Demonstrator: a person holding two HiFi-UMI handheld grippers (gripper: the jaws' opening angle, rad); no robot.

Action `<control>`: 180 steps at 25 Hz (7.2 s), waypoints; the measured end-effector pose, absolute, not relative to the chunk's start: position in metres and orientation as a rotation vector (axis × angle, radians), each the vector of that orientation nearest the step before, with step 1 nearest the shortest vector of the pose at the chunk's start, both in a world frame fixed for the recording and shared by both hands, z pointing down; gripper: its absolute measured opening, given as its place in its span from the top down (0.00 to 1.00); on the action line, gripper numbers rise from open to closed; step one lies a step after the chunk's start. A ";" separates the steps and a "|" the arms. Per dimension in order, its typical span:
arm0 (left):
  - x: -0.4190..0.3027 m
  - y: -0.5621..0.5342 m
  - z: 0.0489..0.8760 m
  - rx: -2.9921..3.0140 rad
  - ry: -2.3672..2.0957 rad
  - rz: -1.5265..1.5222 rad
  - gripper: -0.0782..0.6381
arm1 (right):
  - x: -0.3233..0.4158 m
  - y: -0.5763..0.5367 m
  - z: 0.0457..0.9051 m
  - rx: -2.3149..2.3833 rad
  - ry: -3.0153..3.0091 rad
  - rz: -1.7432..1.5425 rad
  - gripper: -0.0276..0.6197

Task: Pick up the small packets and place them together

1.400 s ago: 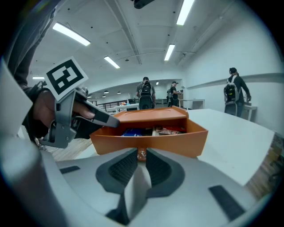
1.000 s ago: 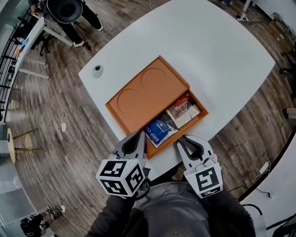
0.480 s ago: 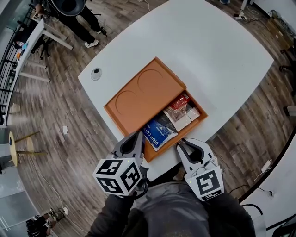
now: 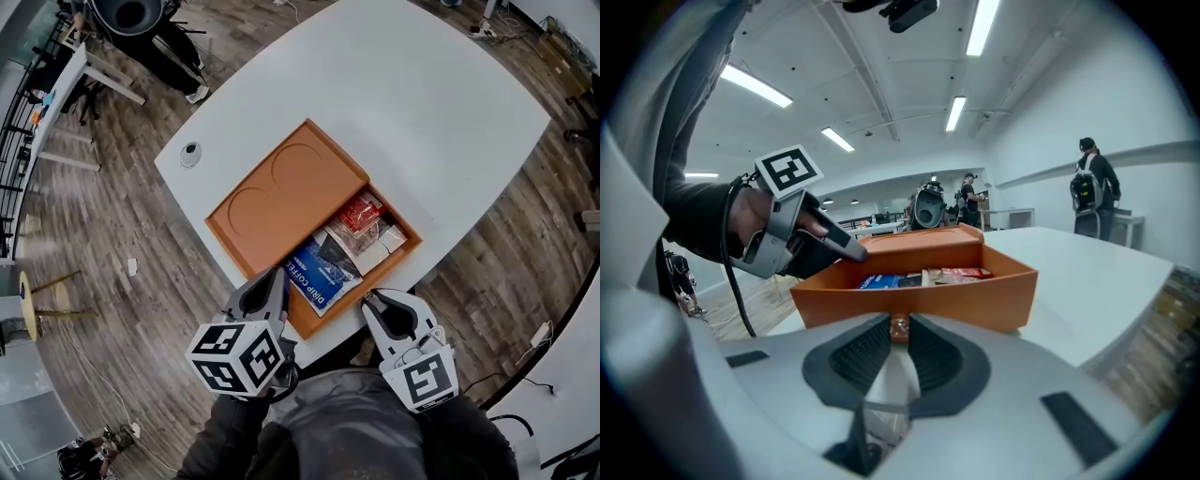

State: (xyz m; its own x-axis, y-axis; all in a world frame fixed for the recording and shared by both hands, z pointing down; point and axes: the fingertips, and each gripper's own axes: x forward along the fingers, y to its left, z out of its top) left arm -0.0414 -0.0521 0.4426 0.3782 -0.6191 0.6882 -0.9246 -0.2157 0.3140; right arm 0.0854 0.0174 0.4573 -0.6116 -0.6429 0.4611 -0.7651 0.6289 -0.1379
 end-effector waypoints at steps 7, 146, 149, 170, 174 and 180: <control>-0.039 -0.055 0.444 1.930 -1.315 0.550 0.90 | 0.087 0.015 0.459 1.116 -2.511 0.440 0.86; -0.105 -0.051 0.369 1.839 -1.669 0.244 0.90 | -0.005 -0.117 0.400 0.593 -2.195 -0.193 0.94; -0.114 -0.043 0.376 1.784 -1.691 0.235 0.90 | -0.021 -0.111 0.413 0.522 -2.229 -0.136 0.89; -0.087 -0.019 0.345 1.961 -1.607 0.196 0.90 | 0.032 -0.089 0.362 0.798 -2.261 -0.098 0.71; -0.070 -0.021 0.350 2.001 -1.539 0.221 0.90 | 0.057 -0.079 0.373 0.847 -2.208 -0.056 0.71; -0.054 -0.022 0.364 2.029 -1.455 0.270 0.90 | 0.074 -0.057 0.402 0.849 -2.160 0.039 0.71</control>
